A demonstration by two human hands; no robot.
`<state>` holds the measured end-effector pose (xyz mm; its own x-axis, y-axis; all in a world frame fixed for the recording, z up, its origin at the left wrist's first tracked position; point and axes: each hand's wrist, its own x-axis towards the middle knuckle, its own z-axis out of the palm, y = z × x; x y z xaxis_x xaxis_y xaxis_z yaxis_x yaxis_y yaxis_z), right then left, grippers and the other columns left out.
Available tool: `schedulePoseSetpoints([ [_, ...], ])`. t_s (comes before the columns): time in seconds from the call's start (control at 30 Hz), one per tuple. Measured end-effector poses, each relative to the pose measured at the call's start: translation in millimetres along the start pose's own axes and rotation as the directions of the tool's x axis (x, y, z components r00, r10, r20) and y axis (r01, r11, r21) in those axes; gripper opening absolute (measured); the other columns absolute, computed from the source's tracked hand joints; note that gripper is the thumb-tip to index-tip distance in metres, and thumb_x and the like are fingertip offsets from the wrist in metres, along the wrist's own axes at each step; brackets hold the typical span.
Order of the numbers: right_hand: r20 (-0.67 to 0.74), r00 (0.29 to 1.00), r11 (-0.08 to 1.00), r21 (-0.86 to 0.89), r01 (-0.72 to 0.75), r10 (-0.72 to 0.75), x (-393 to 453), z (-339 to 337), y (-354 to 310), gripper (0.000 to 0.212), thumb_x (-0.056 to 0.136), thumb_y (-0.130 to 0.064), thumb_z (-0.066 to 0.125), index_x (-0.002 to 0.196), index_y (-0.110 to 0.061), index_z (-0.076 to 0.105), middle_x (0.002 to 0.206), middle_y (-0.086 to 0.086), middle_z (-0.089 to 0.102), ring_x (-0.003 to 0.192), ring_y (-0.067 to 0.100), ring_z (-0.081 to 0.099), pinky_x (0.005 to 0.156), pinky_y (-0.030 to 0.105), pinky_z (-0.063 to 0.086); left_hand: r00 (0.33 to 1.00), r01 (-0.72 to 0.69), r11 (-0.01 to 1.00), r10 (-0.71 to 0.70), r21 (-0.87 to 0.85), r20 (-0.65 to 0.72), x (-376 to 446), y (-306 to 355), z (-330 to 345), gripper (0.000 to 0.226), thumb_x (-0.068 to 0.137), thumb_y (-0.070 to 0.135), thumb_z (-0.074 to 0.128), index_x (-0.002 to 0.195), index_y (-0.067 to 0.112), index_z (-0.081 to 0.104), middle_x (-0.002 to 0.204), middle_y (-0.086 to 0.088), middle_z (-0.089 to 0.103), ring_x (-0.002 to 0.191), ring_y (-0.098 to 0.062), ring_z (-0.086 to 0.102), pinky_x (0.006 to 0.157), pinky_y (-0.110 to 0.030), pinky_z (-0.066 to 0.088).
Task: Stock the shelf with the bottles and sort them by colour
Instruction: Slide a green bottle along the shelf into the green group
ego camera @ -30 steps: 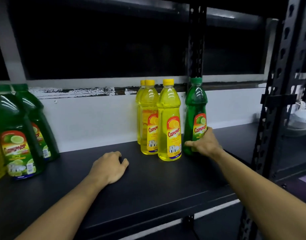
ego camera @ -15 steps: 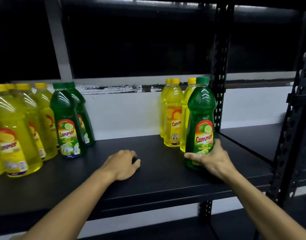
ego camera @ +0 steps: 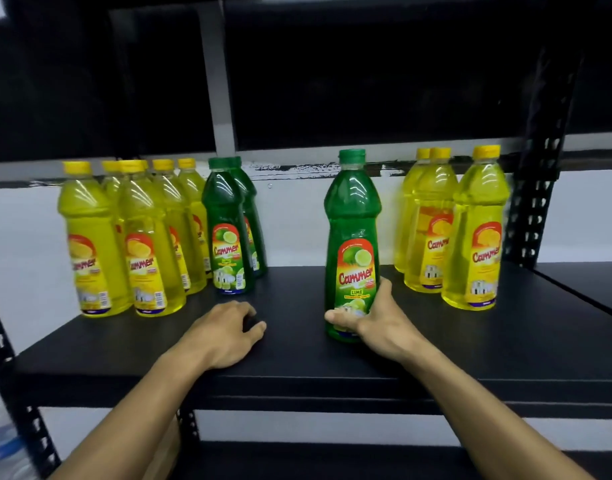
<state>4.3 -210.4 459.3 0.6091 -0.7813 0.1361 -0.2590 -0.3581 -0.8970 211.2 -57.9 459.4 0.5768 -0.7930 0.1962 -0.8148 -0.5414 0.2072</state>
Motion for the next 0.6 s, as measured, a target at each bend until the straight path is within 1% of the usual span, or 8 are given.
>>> schedulePoseSetpoints([
  [0.1,0.019,1.000,1.000,-0.014,0.002,-0.001,3.1,26.0,-11.3,0.102,0.038,-0.069,0.081,0.119,-0.039,0.026,0.113,-0.010,0.057,0.101,0.014,0.060,0.096,0.043,0.049,0.999,0.039,0.999,-0.039,-0.009,-0.017,-0.9,-12.6,0.7,0.047,0.093,0.057,0.046,0.128,0.026,0.055,0.129,0.007,0.055,0.118,-0.014,0.051,0.098,-0.034,0.044],
  [0.17,-0.004,1.000,0.997,-0.075,0.005,-0.005,2.4,40.6,-19.1,0.097,0.049,-0.065,0.083,0.122,-0.035,0.027,0.114,-0.011,0.055,0.101,0.013,0.058,0.094,0.039,0.048,0.998,0.053,0.998,-0.054,-0.038,-0.044,-0.9,-15.6,3.9,0.045,0.094,0.055,0.047,0.126,0.026,0.057,0.128,0.007,0.055,0.118,-0.014,0.051,0.097,-0.032,0.044],
  [0.23,-0.043,0.999,0.989,-0.144,0.012,-0.019,-0.2,52.1,-25.8,0.092,0.058,-0.063,0.081,0.125,-0.031,0.028,0.114,-0.012,0.052,0.100,0.013,0.055,0.088,0.034,0.045,0.996,0.054,0.997,-0.058,-0.061,-0.069,-1.3,-15.1,6.6,0.041,0.094,0.053,0.047,0.124,0.026,0.058,0.126,0.008,0.056,0.116,-0.014,0.051,0.095,-0.030,0.043],
  [0.33,-0.075,0.996,0.981,-0.190,0.030,-0.045,-3.3,64.2,-32.0,0.091,0.060,-0.065,0.079,0.127,-0.029,0.028,0.114,-0.011,0.050,0.105,0.015,0.055,0.084,0.033,0.042,0.995,0.052,0.997,-0.057,-0.058,-0.087,-2.0,-13.7,7.3,0.041,0.095,0.051,0.047,0.124,0.026,0.057,0.126,0.008,0.056,0.117,-0.014,0.050,0.093,-0.029,0.042],
  [0.43,-0.075,0.995,0.977,-0.206,0.045,-0.062,-2.6,68.8,-32.1,0.095,0.060,-0.068,0.077,0.130,-0.027,0.026,0.119,-0.009,0.051,0.110,0.017,0.055,0.082,0.033,0.040,0.994,0.058,0.997,-0.062,-0.049,-0.087,-2.5,-13.4,6.9,0.042,0.095,0.052,0.046,0.127,0.026,0.056,0.129,0.008,0.055,0.119,-0.015,0.049,0.095,-0.030,0.043],
  [0.53,-0.051,0.995,0.974,-0.211,0.076,-0.089,-1.2,68.0,-28.9,0.094,0.063,-0.071,0.073,0.131,-0.027,0.025,0.118,-0.011,0.048,0.111,0.017,0.054,0.082,0.033,0.039,0.995,0.058,0.998,-0.061,-0.040,-0.081,-2.6,-13.8,6.7,0.043,0.096,0.052,0.045,0.128,0.026,0.055,0.130,0.007,0.054,0.120,-0.015,0.049,0.095,-0.032,0.043],
  [0.6,-0.001,0.994,0.976,-0.188,0.111,-0.113,2.5,66.0,-24.0,0.093,0.064,-0.070,0.072,0.132,-0.029,0.024,0.121,-0.012,0.049,0.111,0.015,0.055,0.088,0.036,0.044,0.995,0.055,0.997,-0.059,-0.049,-0.083,-3.0,-14.5,6.8,0.041,0.096,0.050,0.045,0.127,0.026,0.056,0.130,0.007,0.055,0.120,-0.015,0.049,0.096,-0.032,0.043],
])
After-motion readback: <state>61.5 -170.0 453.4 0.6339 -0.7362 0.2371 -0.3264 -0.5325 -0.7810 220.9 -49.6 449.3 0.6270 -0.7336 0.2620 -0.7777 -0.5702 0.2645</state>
